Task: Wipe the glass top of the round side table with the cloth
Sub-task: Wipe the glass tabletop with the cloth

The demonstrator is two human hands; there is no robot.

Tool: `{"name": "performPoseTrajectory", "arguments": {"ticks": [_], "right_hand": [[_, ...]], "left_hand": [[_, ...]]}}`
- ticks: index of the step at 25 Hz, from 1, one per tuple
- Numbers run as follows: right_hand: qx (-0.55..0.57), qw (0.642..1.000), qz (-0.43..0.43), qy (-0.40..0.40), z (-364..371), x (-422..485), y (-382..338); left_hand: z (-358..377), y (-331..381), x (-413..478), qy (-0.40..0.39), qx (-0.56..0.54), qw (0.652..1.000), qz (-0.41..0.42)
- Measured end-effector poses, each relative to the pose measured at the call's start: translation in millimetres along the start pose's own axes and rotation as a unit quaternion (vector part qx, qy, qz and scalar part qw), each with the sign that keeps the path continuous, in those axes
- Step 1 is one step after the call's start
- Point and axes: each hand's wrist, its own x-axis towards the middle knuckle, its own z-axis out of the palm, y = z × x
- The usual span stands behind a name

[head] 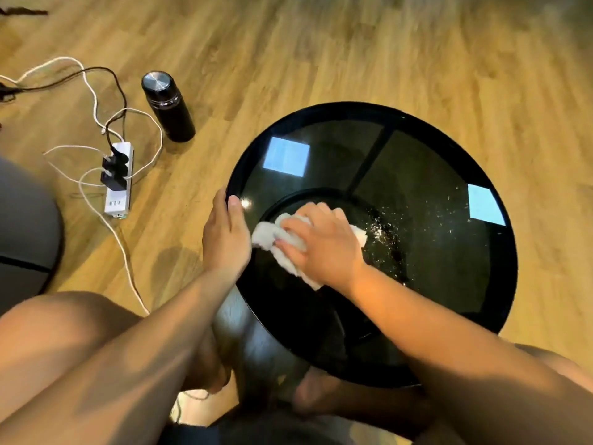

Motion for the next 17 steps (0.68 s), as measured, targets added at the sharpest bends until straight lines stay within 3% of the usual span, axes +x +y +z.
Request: {"name": "performPoseTrajectory", "arguments": {"ticks": [6,10,12,14,17], "right_hand": [[-0.017,0.979,0.201,0.002,18,160,106],[-0.011,0.965,0.262,0.022,25,198,115],[-0.02,0.967,0.254,0.019,21,187,86],[-0.039,0.981,0.19,0.0,22,159,37],[0.035,0.996,0.074,-0.034,20,92,-43]], "left_hand": [[1,-8,0,-0.006,-0.02,1.0,-0.01],[0,-10,6,-0.018,-0.012,1.0,-0.01],[-1,-10,4,-0.023,-0.021,0.999,-0.014],[-2,-7,4,-0.021,-0.045,0.999,-0.003],[-4,-7,5,-0.022,-0.149,0.988,-0.016]]}}
